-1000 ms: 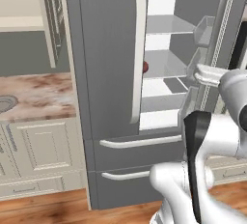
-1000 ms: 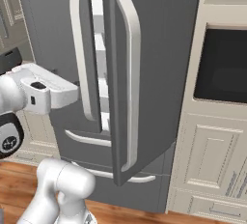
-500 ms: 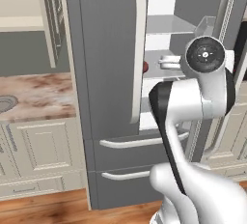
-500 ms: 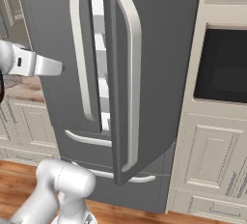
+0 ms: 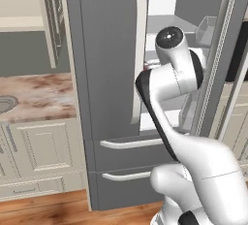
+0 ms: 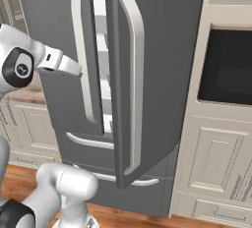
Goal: Move the hot dog bun to the plate on the dining table and place the condiment next to that plate. Then navigate to the fridge and take the sausage and place it on the plate as well.
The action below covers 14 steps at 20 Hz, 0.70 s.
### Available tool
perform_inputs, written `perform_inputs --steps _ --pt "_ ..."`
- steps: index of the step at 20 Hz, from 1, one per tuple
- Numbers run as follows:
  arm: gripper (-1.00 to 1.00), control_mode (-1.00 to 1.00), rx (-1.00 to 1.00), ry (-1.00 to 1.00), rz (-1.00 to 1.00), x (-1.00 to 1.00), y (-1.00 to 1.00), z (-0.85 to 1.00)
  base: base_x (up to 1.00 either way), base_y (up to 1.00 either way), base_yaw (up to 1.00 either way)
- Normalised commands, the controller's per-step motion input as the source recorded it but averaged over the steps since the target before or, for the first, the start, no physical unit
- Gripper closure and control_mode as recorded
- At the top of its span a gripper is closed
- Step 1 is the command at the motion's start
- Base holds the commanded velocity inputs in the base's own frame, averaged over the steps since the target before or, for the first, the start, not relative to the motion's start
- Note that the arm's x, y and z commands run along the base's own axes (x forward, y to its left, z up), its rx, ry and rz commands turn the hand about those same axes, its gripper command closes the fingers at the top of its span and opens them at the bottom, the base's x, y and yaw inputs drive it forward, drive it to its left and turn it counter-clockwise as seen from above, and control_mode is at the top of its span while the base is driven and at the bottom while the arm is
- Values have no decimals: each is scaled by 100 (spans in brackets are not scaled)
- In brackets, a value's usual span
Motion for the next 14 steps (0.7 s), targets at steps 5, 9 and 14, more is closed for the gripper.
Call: perform_inputs --steps 5,9,14 --pt "-100 -100 0 13 -1 93 -26 -36 0 0 0" --pt "-100 -100 0 6 0 82 -31 -35 0 0 0" --pt "-100 -100 0 4 0 80 -17 -33 0 0 0"
